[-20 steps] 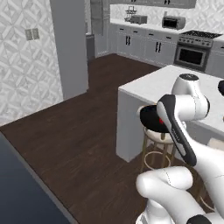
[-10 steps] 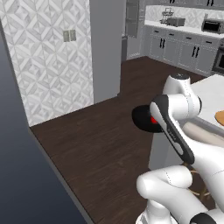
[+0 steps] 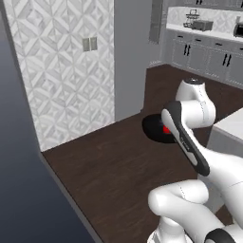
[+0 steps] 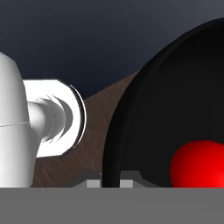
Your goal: Pick the chicken drumstick and tomato from their plates and place them in the bowl. Then put the bowl in the fridge.
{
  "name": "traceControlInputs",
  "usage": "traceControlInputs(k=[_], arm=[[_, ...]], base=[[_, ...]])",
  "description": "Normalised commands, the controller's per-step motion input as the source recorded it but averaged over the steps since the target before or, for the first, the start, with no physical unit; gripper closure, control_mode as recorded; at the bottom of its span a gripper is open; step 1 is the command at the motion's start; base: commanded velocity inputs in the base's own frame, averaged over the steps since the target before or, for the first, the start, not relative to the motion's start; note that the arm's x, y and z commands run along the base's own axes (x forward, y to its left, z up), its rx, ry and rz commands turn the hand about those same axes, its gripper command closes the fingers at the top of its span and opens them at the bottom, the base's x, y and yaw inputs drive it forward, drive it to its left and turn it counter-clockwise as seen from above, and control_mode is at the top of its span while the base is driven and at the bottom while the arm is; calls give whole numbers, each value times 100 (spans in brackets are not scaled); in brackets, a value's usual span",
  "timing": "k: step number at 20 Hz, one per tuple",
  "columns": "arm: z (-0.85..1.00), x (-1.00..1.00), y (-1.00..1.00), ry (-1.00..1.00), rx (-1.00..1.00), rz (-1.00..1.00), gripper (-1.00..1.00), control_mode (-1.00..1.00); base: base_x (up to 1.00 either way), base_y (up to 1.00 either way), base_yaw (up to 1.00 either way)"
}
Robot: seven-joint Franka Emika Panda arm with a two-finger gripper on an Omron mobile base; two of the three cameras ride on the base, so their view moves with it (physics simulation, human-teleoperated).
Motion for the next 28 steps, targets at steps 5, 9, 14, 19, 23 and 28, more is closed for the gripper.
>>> traceControlInputs(k=[5, 9, 14, 19, 23, 28], arm=[[0, 0, 0, 0, 0, 0, 100, 100], [0, 0, 0, 0, 0, 0, 100, 100], [0, 0, 0, 0, 0, 0, 100, 100], [0, 0, 0, 0, 0, 0, 100, 100], [0, 0, 0, 0, 0, 0, 100, 100], [0, 0, 0, 0, 0, 0, 100, 100]], base=[[100, 45, -21], [98, 57, -46], [91, 66, -57], [87, 66, -60], [89, 73, -60], [91, 76, -59]])
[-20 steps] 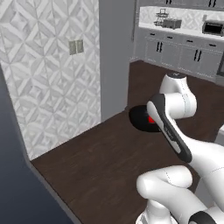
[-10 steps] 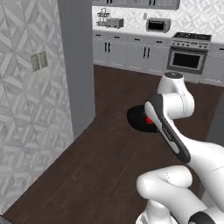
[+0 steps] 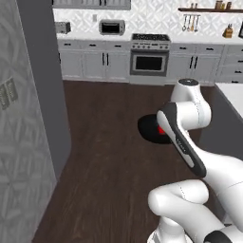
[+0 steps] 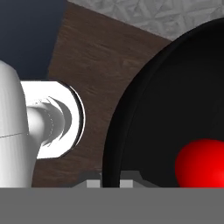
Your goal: Pick the chicken drumstick and tomato from their plates and place them in the bowl. Then put the bowl in the fridge.
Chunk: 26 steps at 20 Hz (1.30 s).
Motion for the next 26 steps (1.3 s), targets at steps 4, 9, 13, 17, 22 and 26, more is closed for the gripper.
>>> traceControlInputs(k=[4, 9, 13, 17, 22, 26], arm=[[0, 0, 0, 0, 0, 0, 100, 100], [0, 0, 0, 0, 0, 0, 100, 100], [0, 0, 0, 0, 0, 0, 100, 100], [0, 0, 0, 0, 0, 0, 100, 100], [0, 0, 0, 0, 0, 0, 100, 100], [0, 0, 0, 0, 0, 0, 100, 100]], base=[[98, 64, -54], [100, 17, -47], [100, -34, -26], [100, -13, -9], [100, 2, 0], [100, 7, 12]])
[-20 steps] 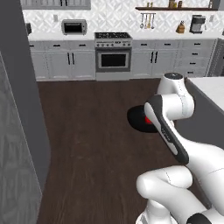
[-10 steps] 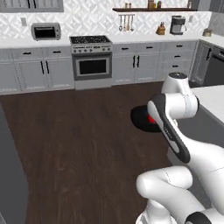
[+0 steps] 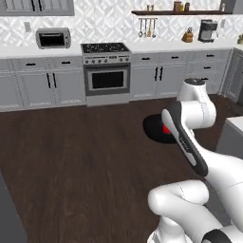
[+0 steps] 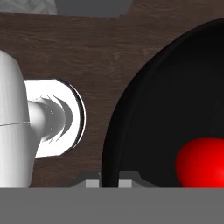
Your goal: Pick the chicken drumstick and tomato from their plates and place them in the bowl. Then put the bowl in the fridge.
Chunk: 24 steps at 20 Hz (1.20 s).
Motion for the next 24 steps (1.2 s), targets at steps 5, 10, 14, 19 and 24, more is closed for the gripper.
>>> traceControlInputs(k=[5, 10, 14, 19, 24], arm=[[0, 0, 0, 0, 0, 0, 100, 100], [0, 0, 0, 0, 0, 0, 100, 100], [0, 0, 0, 0, 0, 0, 100, 100], [0, 0, 0, 0, 0, 0, 100, 100], [0, 0, 0, 0, 0, 0, 100, 100]], base=[[100, -2, 45], [100, -14, 45], [100, -31, 45], [100, -53, 40], [100, -72, 36]])
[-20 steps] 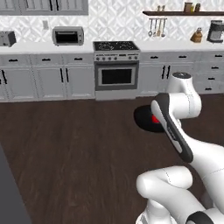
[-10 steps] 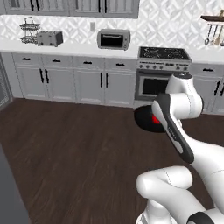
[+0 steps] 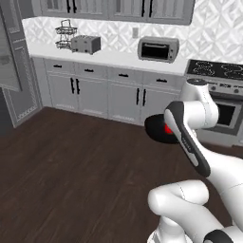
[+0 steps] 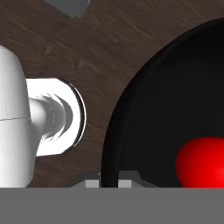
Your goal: Pick the chicken drumstick and tomato from their plates and place them in the bowl. Then put the bowl in the fridge.
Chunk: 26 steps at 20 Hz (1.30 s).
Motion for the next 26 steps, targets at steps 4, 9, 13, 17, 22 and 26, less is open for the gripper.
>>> traceControlInputs(k=[4, 9, 13, 17, 22, 26], arm=[[0, 0, 0, 0, 0, 0, 100, 100], [0, 0, 0, 0, 0, 0, 100, 100], [0, 0, 0, 0, 0, 0, 100, 100], [0, 0, 0, 0, 0, 0, 100, 100], [0, 0, 0, 0, 0, 0, 100, 100], [0, 0, 0, 0, 0, 0, 100, 100]], base=[[100, -75, 36], [100, -63, 41], [100, -42, 57], [98, -37, 64], [97, -25, 69], [100, -25, 65]])
